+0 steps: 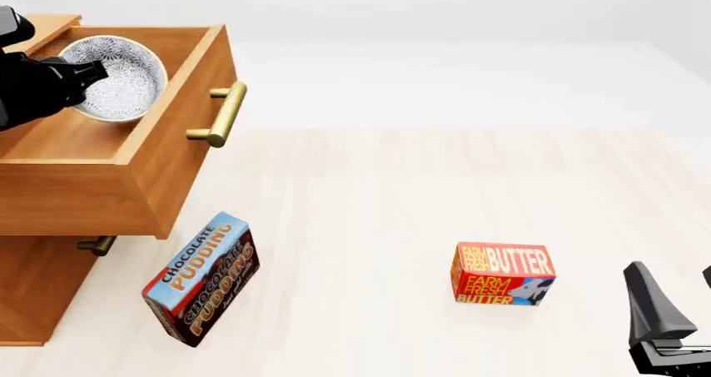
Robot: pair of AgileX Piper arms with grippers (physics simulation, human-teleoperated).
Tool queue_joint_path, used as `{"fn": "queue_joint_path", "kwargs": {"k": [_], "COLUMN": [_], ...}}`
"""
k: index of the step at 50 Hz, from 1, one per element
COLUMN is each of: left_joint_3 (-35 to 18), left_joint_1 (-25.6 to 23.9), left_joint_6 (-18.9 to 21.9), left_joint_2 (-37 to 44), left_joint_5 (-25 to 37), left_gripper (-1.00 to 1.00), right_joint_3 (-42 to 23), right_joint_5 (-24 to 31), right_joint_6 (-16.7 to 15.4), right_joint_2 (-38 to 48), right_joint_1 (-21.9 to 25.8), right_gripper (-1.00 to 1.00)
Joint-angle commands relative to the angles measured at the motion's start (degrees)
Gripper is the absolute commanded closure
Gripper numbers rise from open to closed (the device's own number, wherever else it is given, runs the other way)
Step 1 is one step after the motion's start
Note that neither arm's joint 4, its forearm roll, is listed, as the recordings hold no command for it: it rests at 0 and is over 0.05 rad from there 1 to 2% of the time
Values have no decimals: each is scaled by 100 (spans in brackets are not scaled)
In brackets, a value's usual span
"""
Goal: Put the bowl in the top drawer of the cabinet.
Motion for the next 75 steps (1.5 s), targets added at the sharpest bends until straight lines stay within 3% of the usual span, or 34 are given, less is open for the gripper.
{"fn": "queue_joint_path", "kwargs": {"k": [1,4,5,33,75], "left_joint_3": [16,9,3,56,207], "left_joint_1": [283,274,290,215,-149], "left_joint_6": [13,32,12,17,30], "left_joint_2": [283,238,249,-166,-1517], "left_joint_5": [-15,-14,8,-106,530], "left_gripper": [100,100,-100,-100,-100], "right_joint_3": [0,0,0,0,0], "right_joint_5": [0,0,0,0,0], "right_joint_6": [0,1,0,0,0], "right_joint_2": [0,1,2,1,0], "right_joint_1": [0,-1,-1,0,0], "right_gripper": [-100,-100,-100,-100,-100]}}
